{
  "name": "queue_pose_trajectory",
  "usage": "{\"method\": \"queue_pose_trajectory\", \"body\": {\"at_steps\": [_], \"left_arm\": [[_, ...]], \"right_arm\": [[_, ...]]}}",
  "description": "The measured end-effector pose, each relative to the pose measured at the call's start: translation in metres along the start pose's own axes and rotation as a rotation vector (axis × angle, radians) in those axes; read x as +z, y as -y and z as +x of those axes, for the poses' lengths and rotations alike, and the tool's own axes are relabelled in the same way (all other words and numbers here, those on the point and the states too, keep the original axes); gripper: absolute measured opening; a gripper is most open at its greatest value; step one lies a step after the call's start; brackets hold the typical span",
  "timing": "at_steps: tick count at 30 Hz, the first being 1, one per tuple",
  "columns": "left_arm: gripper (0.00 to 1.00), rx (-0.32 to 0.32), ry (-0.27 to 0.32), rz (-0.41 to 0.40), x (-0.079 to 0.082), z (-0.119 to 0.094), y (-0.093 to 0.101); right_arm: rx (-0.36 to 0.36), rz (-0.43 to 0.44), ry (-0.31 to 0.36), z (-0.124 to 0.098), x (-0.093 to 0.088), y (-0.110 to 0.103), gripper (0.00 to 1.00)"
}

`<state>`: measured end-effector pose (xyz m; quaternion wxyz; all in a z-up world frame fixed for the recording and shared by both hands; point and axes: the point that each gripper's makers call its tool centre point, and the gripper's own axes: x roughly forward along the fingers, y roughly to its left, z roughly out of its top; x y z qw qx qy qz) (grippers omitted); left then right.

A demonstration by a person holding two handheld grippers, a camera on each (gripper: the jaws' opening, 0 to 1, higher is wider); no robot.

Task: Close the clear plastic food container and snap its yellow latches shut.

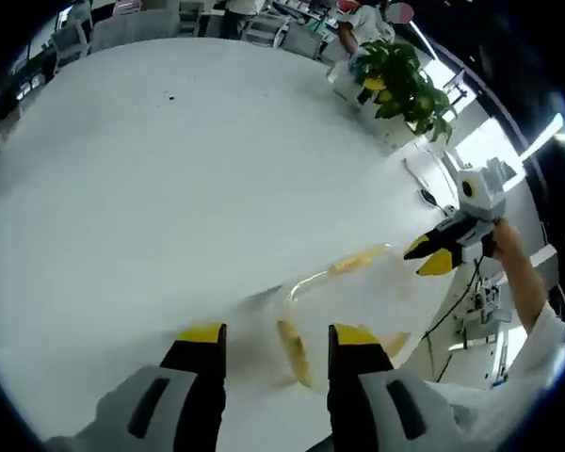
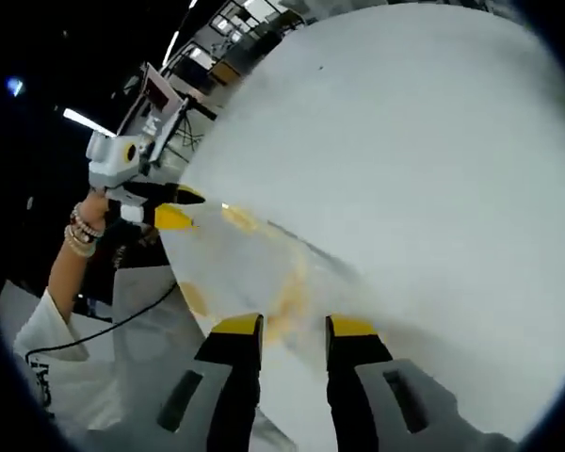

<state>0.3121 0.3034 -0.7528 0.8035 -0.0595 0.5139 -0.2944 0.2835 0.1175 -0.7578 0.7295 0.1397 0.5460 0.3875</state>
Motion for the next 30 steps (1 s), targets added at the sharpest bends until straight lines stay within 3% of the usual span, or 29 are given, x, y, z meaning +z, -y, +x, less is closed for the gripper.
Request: {"method": "queue_pose_trajectory", "body": {"at_steps": [2,6,10,13,15,21,30], "left_arm": [[0.22,-0.05,0.044,-0.006,0.008,-0.003,0.009],[0.21,-0.108,0.113,0.057,0.016,-0.003,0.026],[0.11,-0.136,0.131,0.211,0.011,0.003,0.042],[0.13,-0.13,0.14,0.382,0.005,0.014,0.053],[0.14,-0.162,0.167,0.45,0.002,0.018,0.066],[0.16,-0.205,0.172,0.526,-0.009,0.025,0.088],[0.16,-0.172,0.136,0.664,-0.024,0.037,0.091]], "right_arm": [[0.031,0.0,0.024,-0.001,0.01,-0.009,0.27],[0.082,-0.055,0.049,0.005,0.023,-0.03,0.19],[0.149,-0.156,0.018,0.02,0.024,-0.052,0.08],[0.164,-0.239,-0.015,0.033,0.022,-0.06,0.05],[0.21,-0.272,-0.047,0.042,0.019,-0.07,0.05],[0.198,-0.322,-0.036,0.062,0.031,-0.071,0.06],[0.189,-0.367,-0.048,0.078,0.041,-0.066,0.05]]}}
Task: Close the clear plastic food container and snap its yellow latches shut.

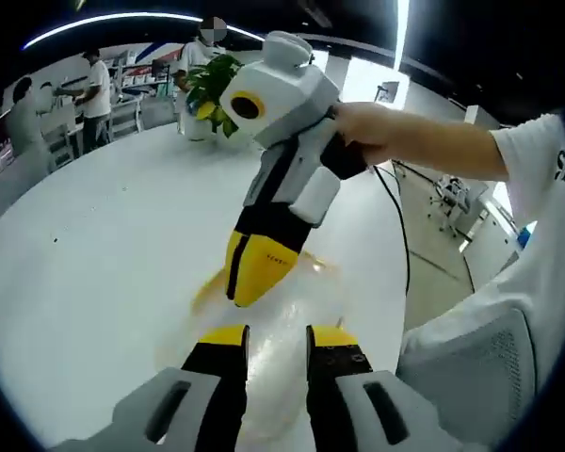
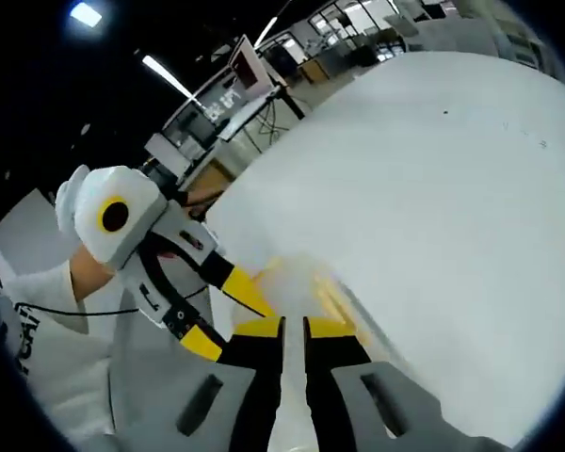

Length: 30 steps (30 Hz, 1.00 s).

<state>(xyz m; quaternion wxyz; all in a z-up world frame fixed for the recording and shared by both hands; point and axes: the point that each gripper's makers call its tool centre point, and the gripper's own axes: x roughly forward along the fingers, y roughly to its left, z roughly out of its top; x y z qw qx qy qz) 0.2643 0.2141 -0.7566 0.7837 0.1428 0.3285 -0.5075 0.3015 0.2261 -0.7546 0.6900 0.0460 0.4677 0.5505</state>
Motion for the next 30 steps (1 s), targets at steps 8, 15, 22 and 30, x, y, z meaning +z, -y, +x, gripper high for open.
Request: {"method": "queue_pose_trajectory", "body": {"at_steps": [8,15,22,30], "left_arm": [[0.27,-0.012,-0.023,0.096,-0.009,0.0,0.012],[0.34,-0.003,-0.034,0.167,-0.014,-0.001,0.018],[0.36,0.004,-0.036,0.208,-0.015,0.0,0.019],[0.36,0.017,-0.039,0.254,-0.015,0.001,0.019]], "right_arm": [[-0.006,-0.048,0.01,0.001,0.008,0.01,0.11],[0.043,-0.078,0.0,0.002,0.009,0.007,0.12],[0.064,-0.155,-0.025,0.0,0.01,0.007,0.14],[0.024,-0.298,-0.196,0.005,-0.014,0.02,0.33]]}}
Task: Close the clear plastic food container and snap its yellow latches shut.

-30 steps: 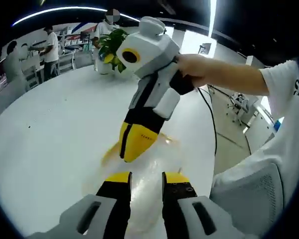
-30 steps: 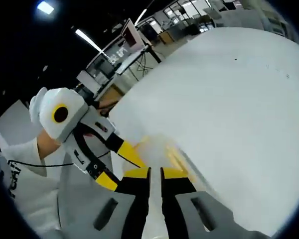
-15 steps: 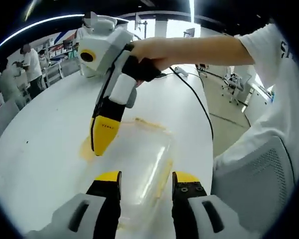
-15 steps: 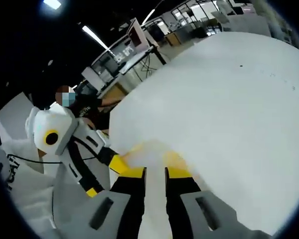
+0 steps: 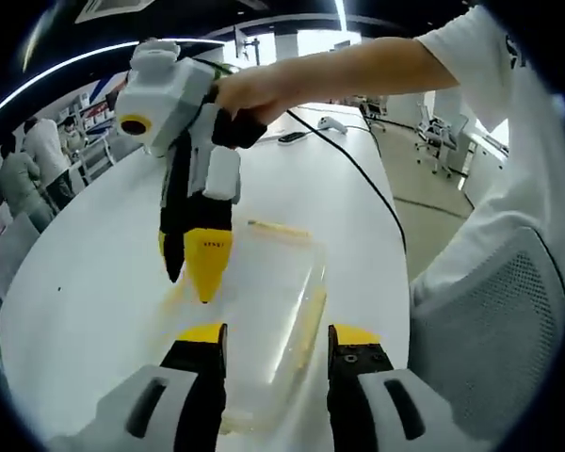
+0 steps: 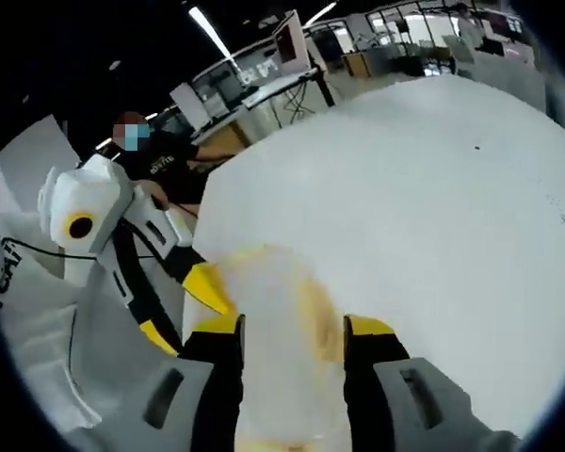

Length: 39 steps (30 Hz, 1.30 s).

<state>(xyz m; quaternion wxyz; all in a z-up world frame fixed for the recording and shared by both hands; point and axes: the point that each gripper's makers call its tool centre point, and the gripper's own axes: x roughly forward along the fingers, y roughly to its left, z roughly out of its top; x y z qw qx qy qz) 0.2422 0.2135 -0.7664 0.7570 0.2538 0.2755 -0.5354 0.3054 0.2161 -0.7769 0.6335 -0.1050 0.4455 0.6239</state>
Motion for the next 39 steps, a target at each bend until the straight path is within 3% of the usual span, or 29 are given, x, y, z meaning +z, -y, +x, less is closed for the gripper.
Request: {"method": "queue_pose_trajectory", "body": {"at_steps": [2,3,6,13,17,19,20,21,22,28,39], "left_arm": [[0.35,0.005,-0.001,0.027,0.0,0.001,-0.001],[0.35,0.007,-0.003,0.049,0.0,0.001,-0.001],[0.34,0.016,-0.02,0.089,-0.001,0.002,0.0],[0.33,0.085,-0.101,0.258,-0.004,0.006,-0.001],[0.35,0.104,-0.125,0.293,-0.005,0.01,0.001],[0.35,0.112,-0.134,0.384,-0.006,0.011,0.0],[0.36,0.104,-0.125,0.374,-0.006,0.012,0.003],[0.36,0.121,-0.141,0.419,-0.006,0.012,0.0],[0.36,0.122,-0.138,0.385,-0.007,0.013,0.003],[0.35,0.125,-0.132,0.372,-0.007,0.011,0.002],[0.32,0.135,-0.117,0.33,-0.007,0.011,0.0]], "right_arm": [[-0.026,-0.036,-0.024,0.001,-0.004,0.004,0.33],[-0.008,-0.019,-0.004,0.002,0.0,0.002,0.34],[-0.003,-0.037,-0.024,0.002,0.001,0.002,0.34],[0.012,-0.099,-0.124,0.006,0.0,-0.001,0.37],[0.017,-0.107,-0.157,0.007,-0.001,-0.001,0.37],[0.014,-0.099,-0.178,0.006,-0.002,0.0,0.36],[0.018,-0.1,-0.19,0.007,-0.002,-0.002,0.36],[0.011,-0.094,-0.199,0.007,-0.003,-0.001,0.36],[0.01,-0.087,-0.208,0.006,-0.003,-0.002,0.36],[0.012,-0.078,-0.248,0.006,-0.006,-0.002,0.35],[0.01,-0.059,-0.244,0.007,-0.005,-0.001,0.33]]}}
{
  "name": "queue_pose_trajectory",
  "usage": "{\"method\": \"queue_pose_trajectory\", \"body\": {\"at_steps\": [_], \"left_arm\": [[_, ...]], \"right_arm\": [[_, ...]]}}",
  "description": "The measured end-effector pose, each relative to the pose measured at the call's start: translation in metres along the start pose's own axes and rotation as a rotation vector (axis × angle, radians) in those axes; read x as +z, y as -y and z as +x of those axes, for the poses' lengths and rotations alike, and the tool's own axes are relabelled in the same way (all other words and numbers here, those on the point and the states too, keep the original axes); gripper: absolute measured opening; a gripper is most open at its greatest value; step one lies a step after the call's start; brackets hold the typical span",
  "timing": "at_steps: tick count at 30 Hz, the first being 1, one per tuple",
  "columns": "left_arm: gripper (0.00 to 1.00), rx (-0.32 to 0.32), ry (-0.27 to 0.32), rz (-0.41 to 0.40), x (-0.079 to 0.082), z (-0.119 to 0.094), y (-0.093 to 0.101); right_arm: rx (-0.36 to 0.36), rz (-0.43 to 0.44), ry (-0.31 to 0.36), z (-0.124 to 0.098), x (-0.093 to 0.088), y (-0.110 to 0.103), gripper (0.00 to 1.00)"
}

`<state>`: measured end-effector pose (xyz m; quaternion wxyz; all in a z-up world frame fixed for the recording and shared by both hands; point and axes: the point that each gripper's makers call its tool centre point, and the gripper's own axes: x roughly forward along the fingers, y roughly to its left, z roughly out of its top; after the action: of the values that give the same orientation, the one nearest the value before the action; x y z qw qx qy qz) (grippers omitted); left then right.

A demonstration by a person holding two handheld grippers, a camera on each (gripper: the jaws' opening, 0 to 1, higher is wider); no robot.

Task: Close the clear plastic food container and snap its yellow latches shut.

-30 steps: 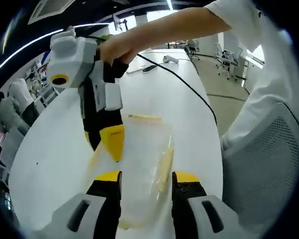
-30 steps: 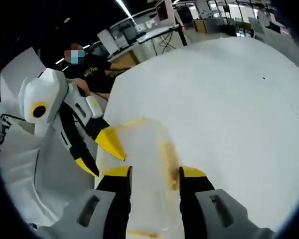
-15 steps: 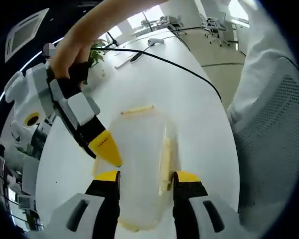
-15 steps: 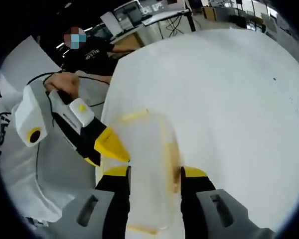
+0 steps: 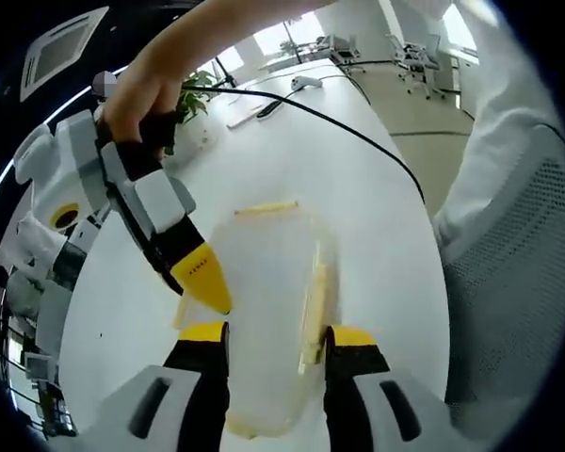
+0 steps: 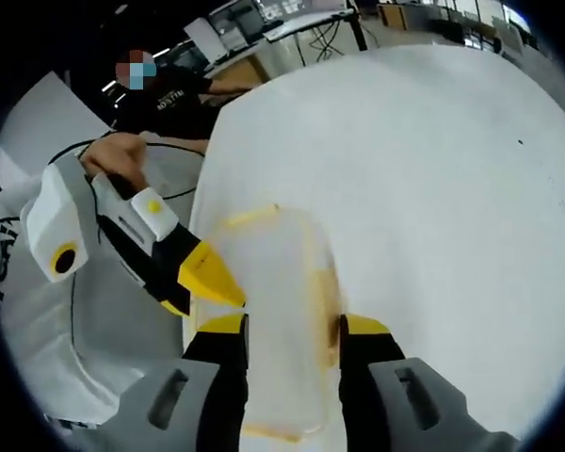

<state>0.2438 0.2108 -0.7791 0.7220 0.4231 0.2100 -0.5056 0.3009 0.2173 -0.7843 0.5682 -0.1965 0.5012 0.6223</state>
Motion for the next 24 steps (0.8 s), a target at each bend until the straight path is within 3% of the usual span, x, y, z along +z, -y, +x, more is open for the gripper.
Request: {"method": "queue_pose_trajectory", "body": {"at_steps": [11,14,24], "left_arm": [[0.27,-0.004,0.047,0.006,-0.002,0.0,0.004],[0.27,0.011,0.029,0.016,-0.008,-0.001,-0.006],[0.28,0.02,0.023,0.027,-0.007,0.0,-0.006]], "right_arm": [[0.005,0.017,-0.016,0.002,0.0,0.0,0.33],[0.007,0.017,-0.019,0.002,0.0,0.0,0.33],[0.019,0.031,-0.056,0.003,0.001,0.002,0.31]]}}
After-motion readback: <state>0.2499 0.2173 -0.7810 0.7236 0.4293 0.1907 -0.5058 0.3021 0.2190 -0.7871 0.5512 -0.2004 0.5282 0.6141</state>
